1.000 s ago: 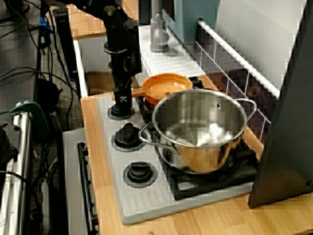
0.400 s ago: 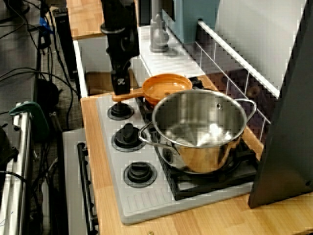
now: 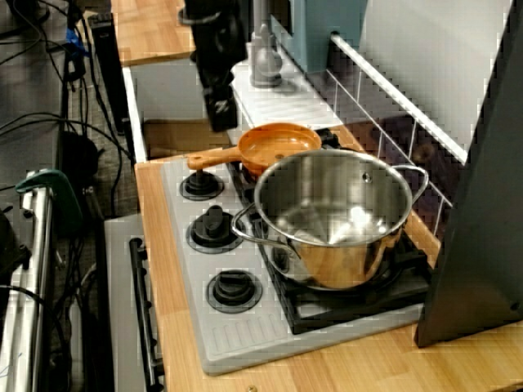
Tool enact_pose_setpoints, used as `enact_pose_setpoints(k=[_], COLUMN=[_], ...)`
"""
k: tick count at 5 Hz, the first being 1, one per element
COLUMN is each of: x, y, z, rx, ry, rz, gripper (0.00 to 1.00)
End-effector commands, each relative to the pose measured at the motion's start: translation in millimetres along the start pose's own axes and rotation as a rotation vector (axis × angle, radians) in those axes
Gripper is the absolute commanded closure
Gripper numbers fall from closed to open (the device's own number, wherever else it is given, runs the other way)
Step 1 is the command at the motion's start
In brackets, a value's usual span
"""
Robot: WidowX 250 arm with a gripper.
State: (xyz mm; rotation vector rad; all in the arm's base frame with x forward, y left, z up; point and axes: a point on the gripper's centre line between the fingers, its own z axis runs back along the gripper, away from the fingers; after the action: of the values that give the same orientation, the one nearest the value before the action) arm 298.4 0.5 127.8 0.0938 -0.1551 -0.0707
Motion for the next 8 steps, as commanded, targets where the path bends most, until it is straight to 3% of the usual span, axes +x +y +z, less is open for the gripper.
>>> enact_pose_setpoints(k=[1,2,3,4,5,8], x=[45.6,58.3,66.0,70.1,73.5,81.7], y=[4.7,2.3,-2.7,-10.3,-14.1,-10.7], z=[14.7,4.6,-6.2,-10.0,-10.0,-10.8], rx=[0.065,0.07,0.138,0.22,0.217,0.122], ry=[-0.066,-0.075,-0.124,-0.144,-0.135,-0.132], rz=[0.026,-0.03,-0.1,-0.123,-0.121,-0.137], gripper=[0.0,0.0,0.0,0.0,0.0,0.0])
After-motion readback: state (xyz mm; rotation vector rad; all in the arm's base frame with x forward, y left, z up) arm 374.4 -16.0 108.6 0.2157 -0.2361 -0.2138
